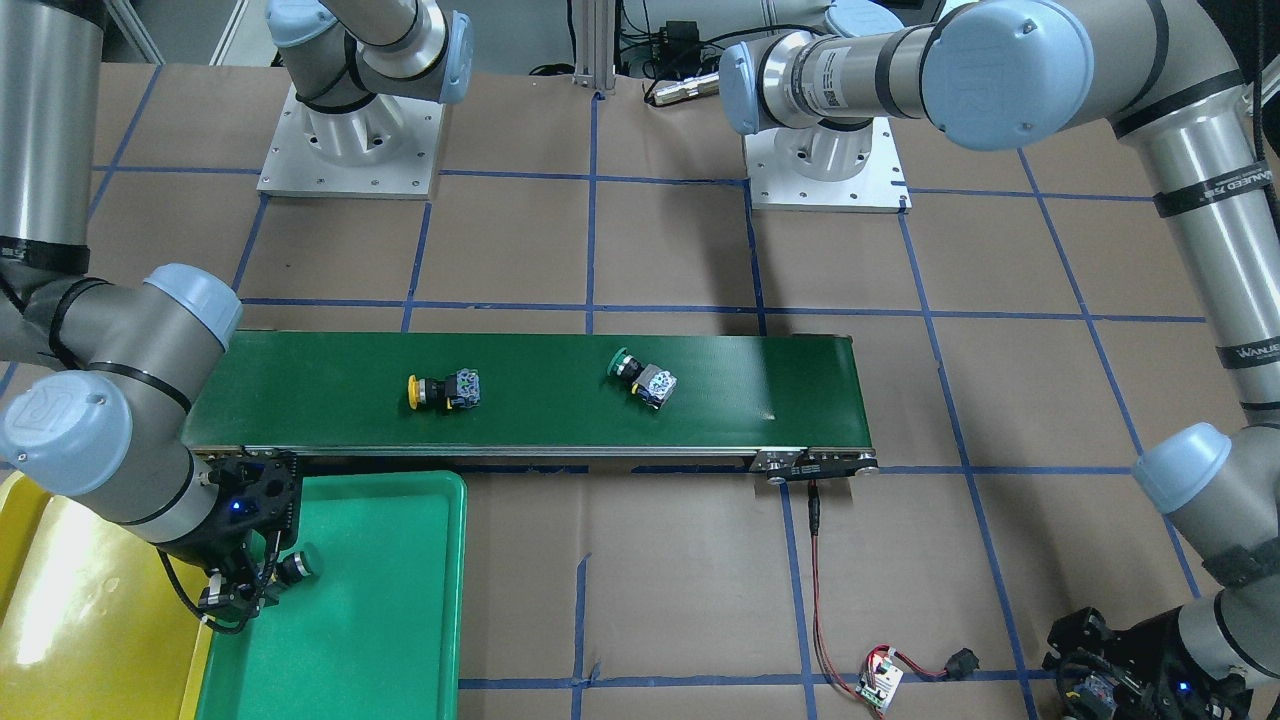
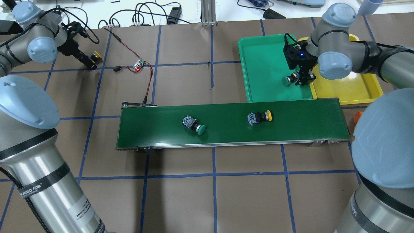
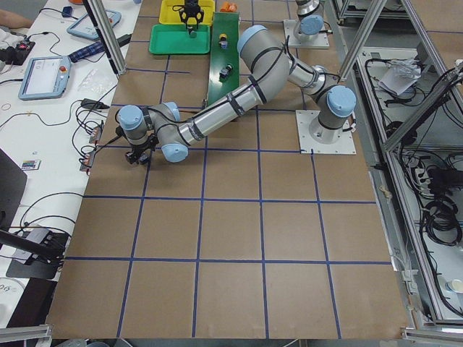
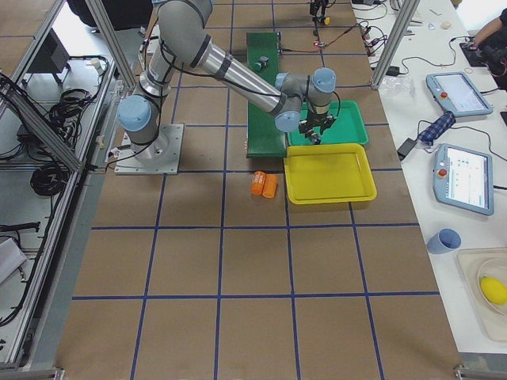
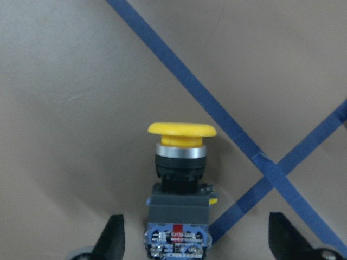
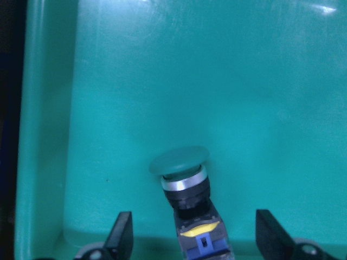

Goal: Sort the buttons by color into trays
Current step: 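Place green-cap button in green tray with right while left lifts yellow-cap button, then place yellow-cap button on belt with left while right returns to belt end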

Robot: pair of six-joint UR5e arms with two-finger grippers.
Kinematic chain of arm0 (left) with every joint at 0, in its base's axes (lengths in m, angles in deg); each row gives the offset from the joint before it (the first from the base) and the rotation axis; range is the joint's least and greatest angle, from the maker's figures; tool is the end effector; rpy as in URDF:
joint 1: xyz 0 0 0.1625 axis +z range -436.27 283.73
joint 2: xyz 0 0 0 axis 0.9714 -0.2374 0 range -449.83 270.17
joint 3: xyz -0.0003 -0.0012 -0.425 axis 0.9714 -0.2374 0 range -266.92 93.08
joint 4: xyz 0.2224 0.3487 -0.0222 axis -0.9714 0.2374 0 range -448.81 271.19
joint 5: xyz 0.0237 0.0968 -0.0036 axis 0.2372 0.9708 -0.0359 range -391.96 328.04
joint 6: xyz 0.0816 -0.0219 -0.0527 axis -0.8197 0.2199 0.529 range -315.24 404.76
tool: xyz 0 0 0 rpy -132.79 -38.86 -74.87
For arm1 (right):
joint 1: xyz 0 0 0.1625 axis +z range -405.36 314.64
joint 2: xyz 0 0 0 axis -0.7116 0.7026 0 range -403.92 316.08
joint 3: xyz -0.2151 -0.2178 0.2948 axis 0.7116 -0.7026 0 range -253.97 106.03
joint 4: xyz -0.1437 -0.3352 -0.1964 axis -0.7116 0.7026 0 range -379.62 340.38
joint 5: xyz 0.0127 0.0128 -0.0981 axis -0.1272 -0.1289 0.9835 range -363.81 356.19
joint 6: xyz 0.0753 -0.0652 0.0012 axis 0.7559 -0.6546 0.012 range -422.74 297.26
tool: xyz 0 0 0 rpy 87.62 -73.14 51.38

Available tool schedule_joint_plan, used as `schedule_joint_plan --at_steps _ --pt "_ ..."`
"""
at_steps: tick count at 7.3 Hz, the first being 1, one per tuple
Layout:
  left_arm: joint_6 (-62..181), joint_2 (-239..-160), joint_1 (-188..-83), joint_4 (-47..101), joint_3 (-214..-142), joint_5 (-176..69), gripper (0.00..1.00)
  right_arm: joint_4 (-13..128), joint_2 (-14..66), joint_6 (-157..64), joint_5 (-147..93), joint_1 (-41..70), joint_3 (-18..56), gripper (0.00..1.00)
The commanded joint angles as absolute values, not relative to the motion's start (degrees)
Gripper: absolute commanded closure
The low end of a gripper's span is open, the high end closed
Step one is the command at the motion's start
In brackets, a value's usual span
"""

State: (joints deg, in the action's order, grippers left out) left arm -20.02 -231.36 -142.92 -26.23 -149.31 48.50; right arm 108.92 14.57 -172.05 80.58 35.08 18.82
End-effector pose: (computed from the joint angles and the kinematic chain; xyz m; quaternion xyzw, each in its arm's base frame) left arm 0.1782 -0.7909 0.1760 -0.3547 -0.9308 0.0797 0.0386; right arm 0.0326 -0.6676 0.2123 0.7644 -0.6419 0.0609 0.0069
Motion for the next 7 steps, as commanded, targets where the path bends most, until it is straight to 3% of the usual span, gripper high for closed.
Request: schedule_joint_plan --at_steps 1,2,5,7 --pt "-19.8 -232.1 -143.0 -26.7 -149.1 48.3 0.69 103.5 20.4 -172.1 80.7 35.3 20.6 0.00" --pt "-20.3 -231.7 -142.7 -26.1 -149.1 49.2 1.00 101.1 24.0 -171.8 80.7 35.1 23.4 0.00" --pt "-35.0 -224.3 -144.1 -19.1 -151.1 50.9 1.00 101.9 35.2 -171.8 80.9 35.0 36.6 0.00" --pt "-37.6 -215.3 -144.8 -14.8 -162.3 51.8 1.00 102.1 38.0 -172.3 80.9 34.2 41.0 0.00"
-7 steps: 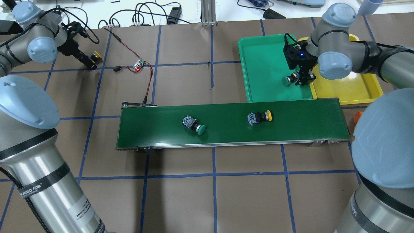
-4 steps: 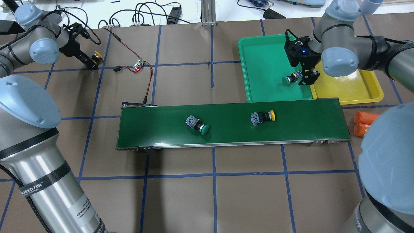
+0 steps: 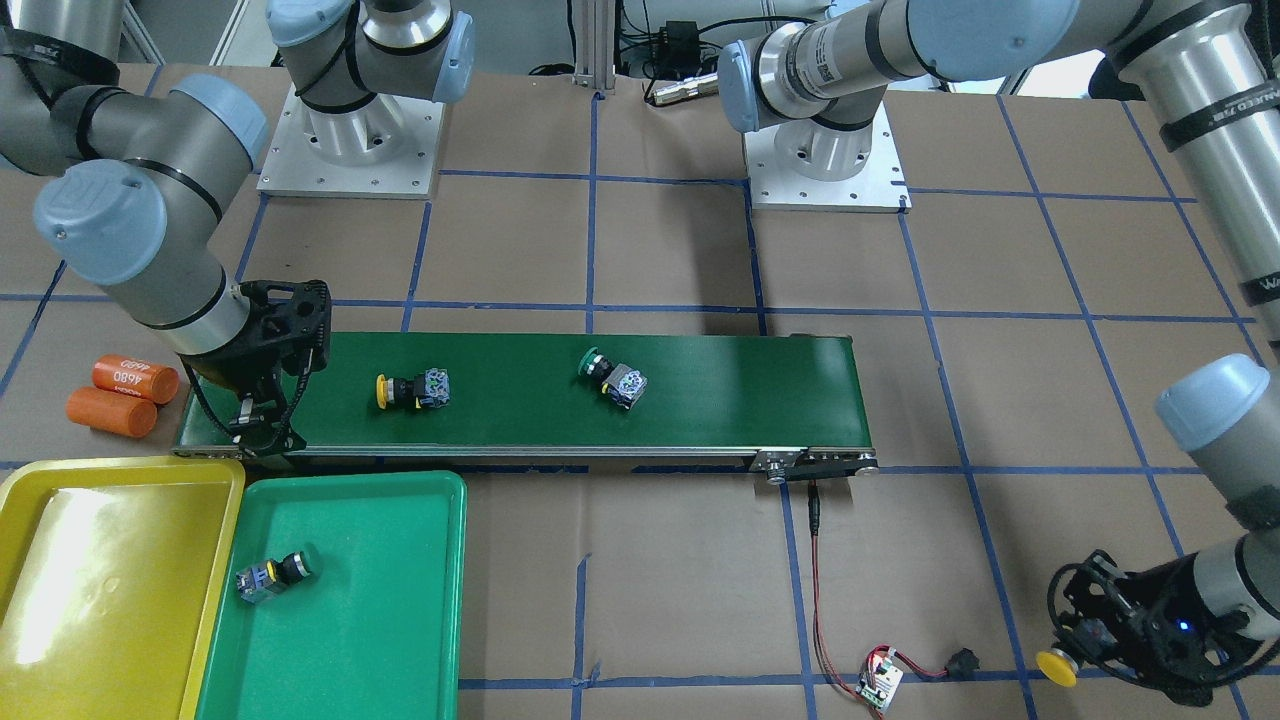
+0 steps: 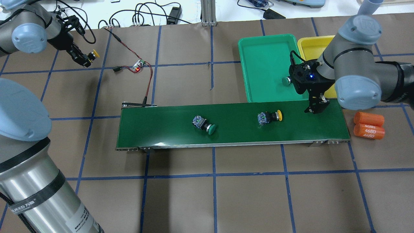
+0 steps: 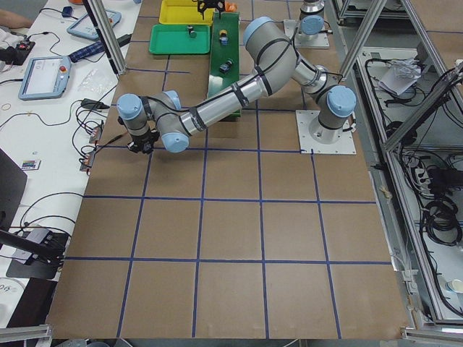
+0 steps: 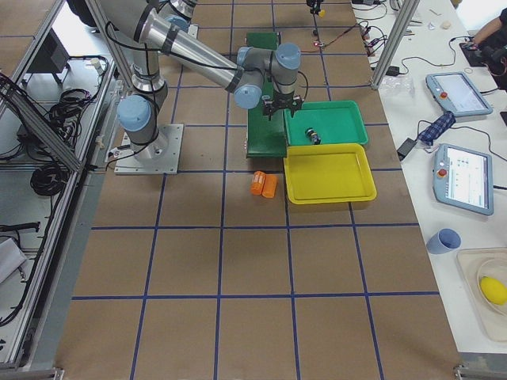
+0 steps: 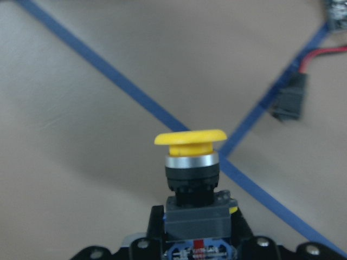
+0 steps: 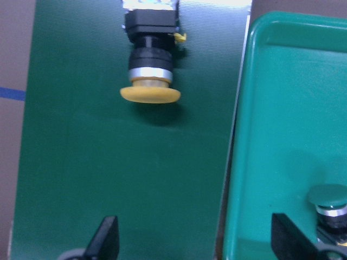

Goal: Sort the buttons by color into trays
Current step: 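Place yellow-cap button on belt with left while right returns to belt end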

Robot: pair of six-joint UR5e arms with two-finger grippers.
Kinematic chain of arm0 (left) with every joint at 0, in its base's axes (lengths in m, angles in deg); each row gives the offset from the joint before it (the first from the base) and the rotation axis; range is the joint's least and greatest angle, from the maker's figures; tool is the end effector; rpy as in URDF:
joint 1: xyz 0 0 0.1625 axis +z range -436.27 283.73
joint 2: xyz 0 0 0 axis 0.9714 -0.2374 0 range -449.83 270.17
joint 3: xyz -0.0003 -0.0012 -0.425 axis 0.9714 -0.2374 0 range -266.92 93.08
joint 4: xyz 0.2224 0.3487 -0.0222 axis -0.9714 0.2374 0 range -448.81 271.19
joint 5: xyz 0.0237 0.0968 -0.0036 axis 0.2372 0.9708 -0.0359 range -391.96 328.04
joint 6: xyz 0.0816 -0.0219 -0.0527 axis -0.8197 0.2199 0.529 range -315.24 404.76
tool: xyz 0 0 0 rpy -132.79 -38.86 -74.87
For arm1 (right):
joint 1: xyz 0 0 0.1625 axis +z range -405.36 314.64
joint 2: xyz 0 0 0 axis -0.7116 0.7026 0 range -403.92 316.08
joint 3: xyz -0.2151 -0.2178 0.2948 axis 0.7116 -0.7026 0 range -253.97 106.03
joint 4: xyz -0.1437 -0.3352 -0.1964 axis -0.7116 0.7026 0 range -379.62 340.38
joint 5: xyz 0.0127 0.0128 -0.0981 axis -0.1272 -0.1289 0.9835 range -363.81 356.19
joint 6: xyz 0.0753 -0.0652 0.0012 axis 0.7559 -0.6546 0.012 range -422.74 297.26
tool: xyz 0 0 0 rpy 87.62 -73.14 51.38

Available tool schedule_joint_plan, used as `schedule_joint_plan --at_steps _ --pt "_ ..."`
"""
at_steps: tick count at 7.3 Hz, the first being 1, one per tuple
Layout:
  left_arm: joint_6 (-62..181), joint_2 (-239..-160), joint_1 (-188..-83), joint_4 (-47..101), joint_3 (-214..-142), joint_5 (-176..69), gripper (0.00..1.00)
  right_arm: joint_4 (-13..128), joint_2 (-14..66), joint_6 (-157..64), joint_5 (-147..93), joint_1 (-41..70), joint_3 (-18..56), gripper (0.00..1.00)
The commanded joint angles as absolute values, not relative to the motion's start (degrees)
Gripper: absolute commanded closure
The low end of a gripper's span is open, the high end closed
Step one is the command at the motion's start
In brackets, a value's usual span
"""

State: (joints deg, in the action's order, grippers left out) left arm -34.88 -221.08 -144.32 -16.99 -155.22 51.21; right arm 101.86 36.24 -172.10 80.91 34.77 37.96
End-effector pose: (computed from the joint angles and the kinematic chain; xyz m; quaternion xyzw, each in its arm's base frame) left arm 0.1446 -0.7472 0.2496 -0.4809 -0.8747 0.0386 0.0469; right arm 0.0537 -0.5222 0.2751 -0.7623 0.6456 -0.0384 0.0255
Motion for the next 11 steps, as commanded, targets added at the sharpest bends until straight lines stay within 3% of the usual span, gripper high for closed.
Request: schedule_joint_plan --at_steps 1,2,4,9,10,11 --pt "-37.9 -209.5 -146.5 -15.3 -171.1 50.9 1.00 102.2 38.0 -171.6 81.0 33.7 42.1 0.00" --pt "-41.0 -204.8 -148.1 -16.2 -178.8 45.8 1.00 102.3 37.9 -170.9 82.1 33.7 42.3 0.00" --pt "-41.7 -195.6 -152.1 -17.4 -187.4 44.1 1.00 102.2 38.2 -167.5 86.1 34.1 42.5 0.00" --pt "-37.6 -191.3 -165.3 -25.6 -196.8 51.9 1.00 102.3 37.6 -165.2 86.0 36.0 42.1 0.00" --pt "-36.8 -191.0 -165.3 -30.3 -199.8 51.9 0.41 102.3 37.7 -163.2 86.1 37.4 42.0 0.00" --pt "-34.9 -191.0 -165.3 -32.9 -202.1 51.8 0.00 102.4 37.6 -162.9 85.9 38.3 42.0 0.00"
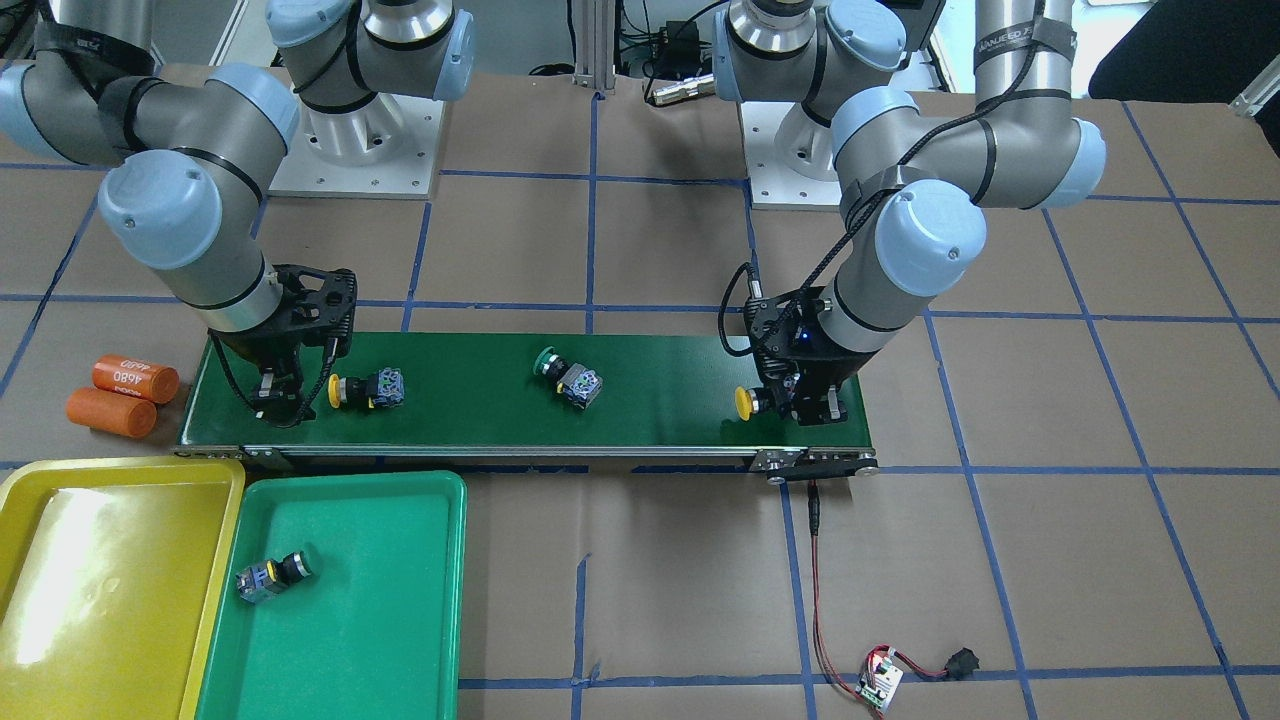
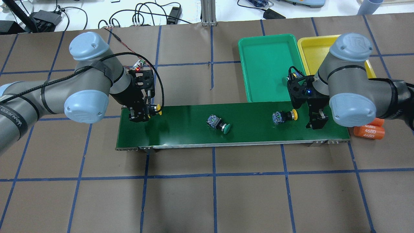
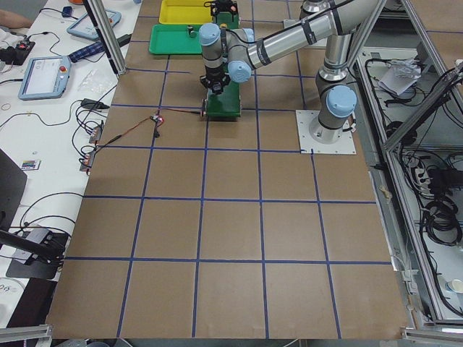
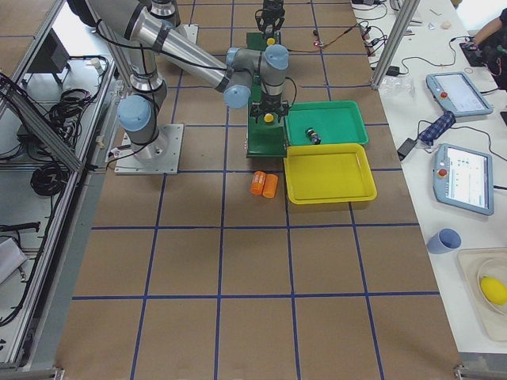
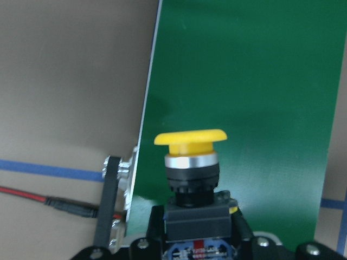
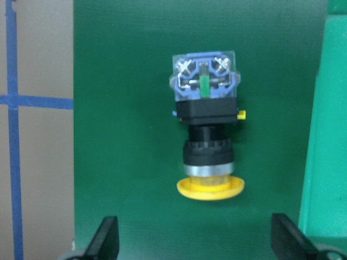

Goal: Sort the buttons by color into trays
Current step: 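Grasp the next green-cap button at the belt end with the right gripper while left withdraws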

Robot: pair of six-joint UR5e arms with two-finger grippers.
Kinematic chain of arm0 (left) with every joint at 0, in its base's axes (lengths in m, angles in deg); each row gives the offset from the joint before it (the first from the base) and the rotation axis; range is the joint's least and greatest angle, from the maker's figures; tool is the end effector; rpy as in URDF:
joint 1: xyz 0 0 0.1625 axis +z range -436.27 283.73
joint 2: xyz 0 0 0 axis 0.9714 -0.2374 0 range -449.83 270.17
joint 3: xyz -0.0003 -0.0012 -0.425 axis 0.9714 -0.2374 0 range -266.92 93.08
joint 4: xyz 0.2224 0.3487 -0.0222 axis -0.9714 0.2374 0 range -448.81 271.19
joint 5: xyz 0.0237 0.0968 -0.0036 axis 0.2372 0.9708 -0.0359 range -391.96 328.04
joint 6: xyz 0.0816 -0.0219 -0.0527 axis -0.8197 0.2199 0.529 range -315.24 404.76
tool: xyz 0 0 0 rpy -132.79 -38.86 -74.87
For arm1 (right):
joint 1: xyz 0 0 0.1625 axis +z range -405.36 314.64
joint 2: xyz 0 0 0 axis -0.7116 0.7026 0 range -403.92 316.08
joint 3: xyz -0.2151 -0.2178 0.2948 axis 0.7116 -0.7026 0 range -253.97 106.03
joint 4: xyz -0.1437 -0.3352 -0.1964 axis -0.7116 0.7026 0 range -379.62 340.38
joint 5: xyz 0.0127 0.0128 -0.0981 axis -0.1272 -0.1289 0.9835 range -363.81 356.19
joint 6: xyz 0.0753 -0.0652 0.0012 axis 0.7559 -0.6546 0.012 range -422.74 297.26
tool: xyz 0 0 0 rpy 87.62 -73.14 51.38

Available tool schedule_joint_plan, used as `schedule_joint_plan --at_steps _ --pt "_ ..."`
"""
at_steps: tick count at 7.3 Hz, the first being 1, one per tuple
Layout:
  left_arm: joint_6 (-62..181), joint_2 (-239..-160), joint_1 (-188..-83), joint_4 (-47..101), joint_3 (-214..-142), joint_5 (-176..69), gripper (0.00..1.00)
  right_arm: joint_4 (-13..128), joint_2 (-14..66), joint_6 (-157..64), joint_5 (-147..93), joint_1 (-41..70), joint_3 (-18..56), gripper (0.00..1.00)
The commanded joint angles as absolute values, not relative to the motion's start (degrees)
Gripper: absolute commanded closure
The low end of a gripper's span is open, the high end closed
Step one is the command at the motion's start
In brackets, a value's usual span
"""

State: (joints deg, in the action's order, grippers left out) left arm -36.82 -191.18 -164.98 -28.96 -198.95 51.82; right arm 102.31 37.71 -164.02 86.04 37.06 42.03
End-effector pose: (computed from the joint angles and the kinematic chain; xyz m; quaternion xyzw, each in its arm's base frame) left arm -0.1327 -0.5082 0.2590 -0.6423 -0.7640 0.0148 0.0593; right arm 0.0689 -0.4944 0.2578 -0.7294 0.6838 0.0113 0.0181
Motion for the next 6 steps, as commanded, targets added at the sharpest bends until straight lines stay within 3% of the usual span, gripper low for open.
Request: schedule_joint_plan --at_steps 1,3,4,5,6 --pt "-34.7 -190.1 -165.3 -33.4 -202.1 51.5 0.00 102.3 37.1 -162.8 85.8 38.6 42.0 0.00" --pt "-34.6 -186.0 -165.2 -33.1 -198.9 51.4 0.00 102.9 36.2 -161.5 85.8 39.0 42.0 0.00" --pt "-34.5 -184.5 -165.3 -28.1 -194.4 49.3 0.00 103.5 35.9 -161.6 85.8 39.0 42.0 0.17" --pt "-28.9 -182.5 -165.3 -19.5 -190.1 48.6 0.00 103.5 35.8 -161.8 86.0 39.0 42.1 0.62" --pt "-17.1 -182.6 -164.7 -17.8 -185.4 49.0 0.00 103.7 35.8 -161.9 86.2 39.0 41.9 0.87"
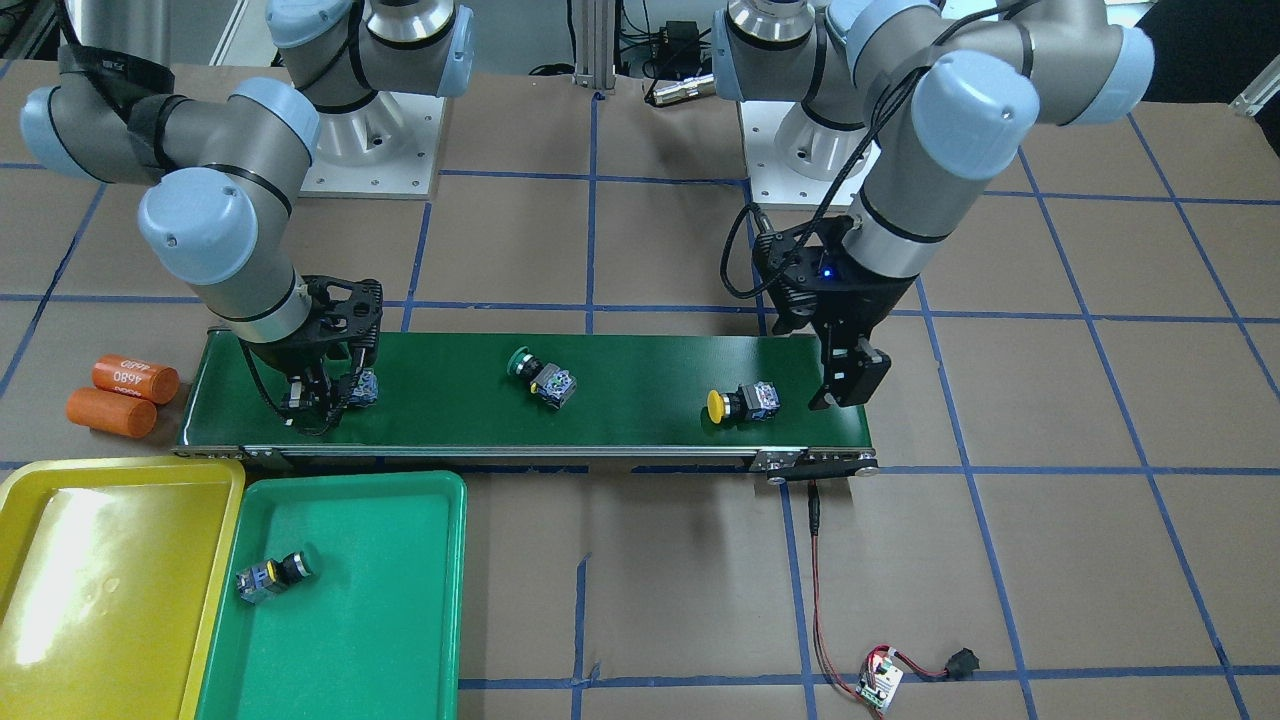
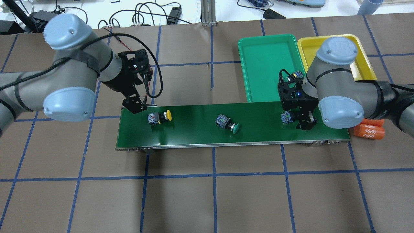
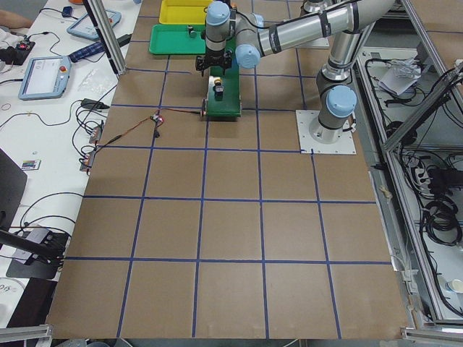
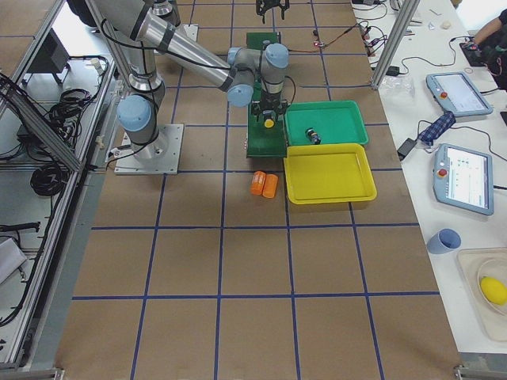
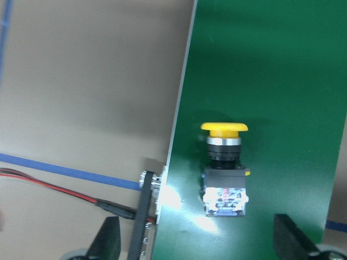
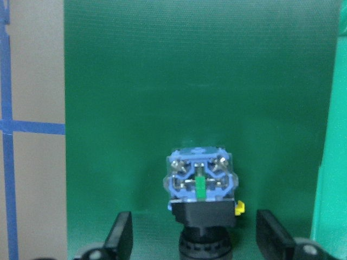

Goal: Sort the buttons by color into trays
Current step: 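Grasp the next green-cap button at the belt end with the right gripper while left withdraws, then carry the green-cap button with the right gripper into the trays and release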

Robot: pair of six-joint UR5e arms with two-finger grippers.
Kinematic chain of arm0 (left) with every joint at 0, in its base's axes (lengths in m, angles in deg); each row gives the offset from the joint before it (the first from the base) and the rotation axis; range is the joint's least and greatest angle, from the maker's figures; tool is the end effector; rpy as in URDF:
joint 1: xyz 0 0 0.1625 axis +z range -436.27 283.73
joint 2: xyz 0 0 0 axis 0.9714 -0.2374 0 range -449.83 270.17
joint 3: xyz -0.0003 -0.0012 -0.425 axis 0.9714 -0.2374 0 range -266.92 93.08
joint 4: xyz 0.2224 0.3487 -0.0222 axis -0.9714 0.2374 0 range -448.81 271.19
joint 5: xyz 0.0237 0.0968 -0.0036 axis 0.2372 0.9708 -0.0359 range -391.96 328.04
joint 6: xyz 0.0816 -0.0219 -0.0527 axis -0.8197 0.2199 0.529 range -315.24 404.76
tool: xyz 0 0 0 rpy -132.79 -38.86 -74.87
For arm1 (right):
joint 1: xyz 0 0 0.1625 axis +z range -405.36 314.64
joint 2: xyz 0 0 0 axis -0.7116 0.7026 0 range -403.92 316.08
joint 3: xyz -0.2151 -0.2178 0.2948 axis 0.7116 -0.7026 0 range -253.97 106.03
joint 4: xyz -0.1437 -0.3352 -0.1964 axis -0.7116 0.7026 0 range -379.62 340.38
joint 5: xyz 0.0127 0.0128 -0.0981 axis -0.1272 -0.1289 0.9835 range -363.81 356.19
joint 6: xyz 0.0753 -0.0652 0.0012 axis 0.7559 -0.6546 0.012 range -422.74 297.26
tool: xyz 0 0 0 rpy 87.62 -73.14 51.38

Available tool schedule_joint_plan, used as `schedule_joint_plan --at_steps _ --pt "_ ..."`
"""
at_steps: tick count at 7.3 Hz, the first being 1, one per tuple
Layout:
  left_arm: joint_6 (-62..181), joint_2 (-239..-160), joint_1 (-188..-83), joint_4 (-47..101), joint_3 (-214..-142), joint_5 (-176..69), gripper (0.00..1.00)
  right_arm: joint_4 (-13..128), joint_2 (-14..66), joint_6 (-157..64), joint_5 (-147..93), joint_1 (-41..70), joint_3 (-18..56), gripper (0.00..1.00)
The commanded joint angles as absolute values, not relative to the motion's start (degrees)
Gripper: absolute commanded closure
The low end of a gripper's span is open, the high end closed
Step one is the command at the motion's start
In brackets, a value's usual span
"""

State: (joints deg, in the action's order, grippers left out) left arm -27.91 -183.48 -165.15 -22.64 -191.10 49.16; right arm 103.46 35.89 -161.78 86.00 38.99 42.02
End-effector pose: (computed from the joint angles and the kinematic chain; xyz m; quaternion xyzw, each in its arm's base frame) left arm -0.1387 -0.5126 0.3792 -0.5853 -0.8054 0.0881 0.0305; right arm 0.0851 -0.4967 0.2444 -0.7274 0.6857 0.0152 0.0224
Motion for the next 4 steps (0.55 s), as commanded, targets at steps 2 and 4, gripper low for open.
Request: schedule_joint_plan --at_steps 2,4 --pt "-12.4 -182.2 -164.4 -9.9 -178.3 49.6 0.00 104.5 35.5 -162.0 87.7 38.9 41.6 1.00" --pt "8.6 -181.5 -164.1 -1.4 -176.8 54.4 0.00 105.9 34.0 -161.8 87.6 38.8 37.0 1.00"
